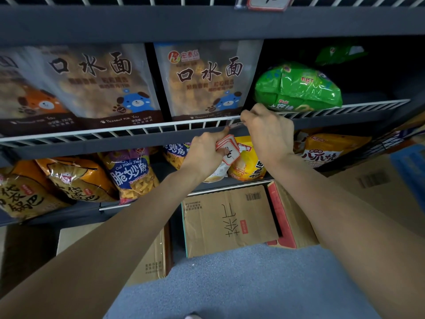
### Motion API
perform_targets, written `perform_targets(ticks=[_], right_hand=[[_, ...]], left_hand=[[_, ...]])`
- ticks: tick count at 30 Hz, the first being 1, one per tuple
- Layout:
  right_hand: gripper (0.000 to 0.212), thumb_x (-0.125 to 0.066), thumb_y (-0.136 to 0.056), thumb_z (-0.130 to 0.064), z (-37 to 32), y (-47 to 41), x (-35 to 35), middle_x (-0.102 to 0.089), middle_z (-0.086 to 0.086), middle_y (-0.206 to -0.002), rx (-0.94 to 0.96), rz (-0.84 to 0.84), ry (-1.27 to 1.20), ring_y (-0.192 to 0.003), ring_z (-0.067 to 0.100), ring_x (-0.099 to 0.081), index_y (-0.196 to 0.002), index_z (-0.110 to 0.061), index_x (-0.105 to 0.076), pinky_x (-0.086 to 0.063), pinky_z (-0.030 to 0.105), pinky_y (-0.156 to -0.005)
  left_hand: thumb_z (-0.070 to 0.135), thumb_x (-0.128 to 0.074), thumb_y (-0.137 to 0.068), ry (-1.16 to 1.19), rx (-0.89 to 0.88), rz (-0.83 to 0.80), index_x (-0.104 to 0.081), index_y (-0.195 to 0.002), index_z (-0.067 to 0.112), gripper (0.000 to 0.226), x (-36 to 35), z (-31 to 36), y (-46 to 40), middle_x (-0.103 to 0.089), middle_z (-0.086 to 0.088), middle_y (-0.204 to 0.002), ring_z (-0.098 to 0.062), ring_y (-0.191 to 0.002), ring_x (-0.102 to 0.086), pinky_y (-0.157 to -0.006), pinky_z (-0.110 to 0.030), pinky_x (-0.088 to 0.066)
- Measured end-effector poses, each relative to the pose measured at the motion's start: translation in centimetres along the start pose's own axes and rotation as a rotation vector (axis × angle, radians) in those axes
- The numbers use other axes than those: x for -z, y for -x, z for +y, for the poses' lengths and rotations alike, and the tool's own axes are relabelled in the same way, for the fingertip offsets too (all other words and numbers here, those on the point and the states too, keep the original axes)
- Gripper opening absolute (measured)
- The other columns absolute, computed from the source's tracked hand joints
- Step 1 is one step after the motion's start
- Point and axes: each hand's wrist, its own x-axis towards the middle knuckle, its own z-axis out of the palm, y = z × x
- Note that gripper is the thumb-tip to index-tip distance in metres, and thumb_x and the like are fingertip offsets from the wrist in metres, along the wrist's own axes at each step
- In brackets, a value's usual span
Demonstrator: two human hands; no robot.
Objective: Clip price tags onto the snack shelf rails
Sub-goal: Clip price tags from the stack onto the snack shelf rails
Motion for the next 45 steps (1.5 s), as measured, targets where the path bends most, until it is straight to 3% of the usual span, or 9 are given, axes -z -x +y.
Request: perform_targets(ticks=[10,15,18,21,25,31,35,39,45], right_hand=[[0.039,-0.083,-0.047,0.002,0.2,1.7,-0.7,-0.061,0.007,-0.086,0.015,-0.058,0.106,-0.068,0.023,-0.06,-0.083,-0.008,-0.071,-0.029,0.019,-0.039],[0.044,-0.076,-0.055,0.006,0.0,2.2,-0.5,-0.064,0.011,-0.096,0.01,-0.029,0.087,-0.076,0.027,-0.063,-0.096,-0.005,-0.066,-0.04,0.025,-0.038],[0.048,-0.059,-0.077,0.005,-0.1,2.3,0.5,-0.052,0.012,-0.123,0.004,-0.106,0.059,-0.105,0.029,-0.054,-0.123,-0.005,-0.053,-0.043,0.032,-0.05],[0.058,-0.051,-0.083,0.006,-0.2,2.4,1.3,-0.033,0.01,-0.138,0.005,-0.21,0.033,-0.119,0.027,-0.04,-0.137,-0.005,-0.035,-0.041,0.032,-0.06],[0.064,-0.055,-0.08,0.009,-0.4,1.9,1.7,-0.028,0.008,-0.14,0.016,-0.299,-0.041,-0.118,0.026,-0.04,-0.138,-0.004,-0.031,-0.043,0.031,-0.064],[0.036,-0.046,-0.096,-0.012,-0.6,1.3,2.9,-0.04,0.005,-0.135,-0.105,-0.357,-0.566,-0.118,0.019,-0.048,-0.132,-0.008,-0.048,-0.042,0.028,-0.091],[0.025,-0.045,-0.097,-0.023,-3.1,1.8,6.6,-0.066,0.005,-0.094,-0.407,-0.321,-1.221,-0.071,0.006,-0.06,-0.1,-0.009,-0.065,-0.046,0.024,-0.065],[0.008,-0.07,-0.081,-0.016,-5.2,2.5,9.2,-0.067,0.003,-0.076,-0.314,-0.264,-1.191,-0.072,0.022,-0.061,-0.086,-0.01,-0.067,-0.05,0.039,-0.072],[0.018,-0.072,-0.077,-0.006,-9.4,2.4,13.9,-0.067,-0.001,-0.082,-0.339,-0.295,-1.223,-0.076,0.012,-0.063,-0.094,-0.011,-0.071,-0.052,0.029,-0.074]], left_hand=[[0.011,-0.057,-0.091,0.065,0.019,-0.015,-0.042,-0.14,0.021,0.052,0.2,-0.1,-0.4,-0.064,-0.008,-0.122,-0.019,-0.113,-0.059,-0.099,-0.025,-0.044],[0.011,-0.059,-0.09,0.087,0.037,0.0,-0.057,-0.127,0.016,0.038,0.6,0.0,-0.2,-0.069,-0.008,-0.109,-0.017,-0.102,-0.064,-0.081,-0.019,-0.048],[0.007,-0.06,-0.089,0.433,0.195,-0.009,-0.066,-0.104,0.003,0.017,0.9,0.2,0.7,-0.07,-0.015,-0.103,-0.02,-0.086,-0.069,-0.063,-0.017,-0.054],[0.0,-0.057,-0.09,0.843,0.341,0.004,-0.062,-0.108,-0.001,0.019,1.6,0.9,1.7,-0.067,-0.015,-0.101,-0.018,-0.081,-0.067,-0.074,-0.02,-0.057],[0.001,-0.055,-0.091,1.002,0.387,0.026,-0.06,-0.111,0.002,0.02,2.7,1.7,2.1,-0.068,-0.01,-0.097,-0.018,-0.085,-0.068,-0.078,-0.02,-0.056],[0.002,-0.051,-0.093,1.112,0.389,0.053,-0.059,-0.112,0.003,0.021,3.9,2.7,3.2,-0.068,-0.012,-0.101,-0.018,-0.09,-0.068,-0.086,-0.024,-0.055],[0.001,-0.055,-0.091,1.066,0.374,0.104,-0.063,-0.107,0.003,0.019,5.2,3.4,5.2,-0.069,-0.011,-0.1,-0.018,-0.09,-0.068,-0.087,-0.025,-0.055],[0.002,-0.056,-0.09,1.101,0.325,0.078,-0.065,-0.104,0.007,0.018,7.9,4.3,8.3,-0.069,-0.014,-0.106,-0.021,-0.097,-0.067,-0.085,-0.023,-0.055],[0.007,-0.041,-0.099,1.245,0.341,0.094,-0.062,-0.107,0.002,0.023,13.4,4.3,13.4,-0.07,-0.013,-0.102,-0.023,-0.096,-0.068,-0.085,-0.028,-0.056]])
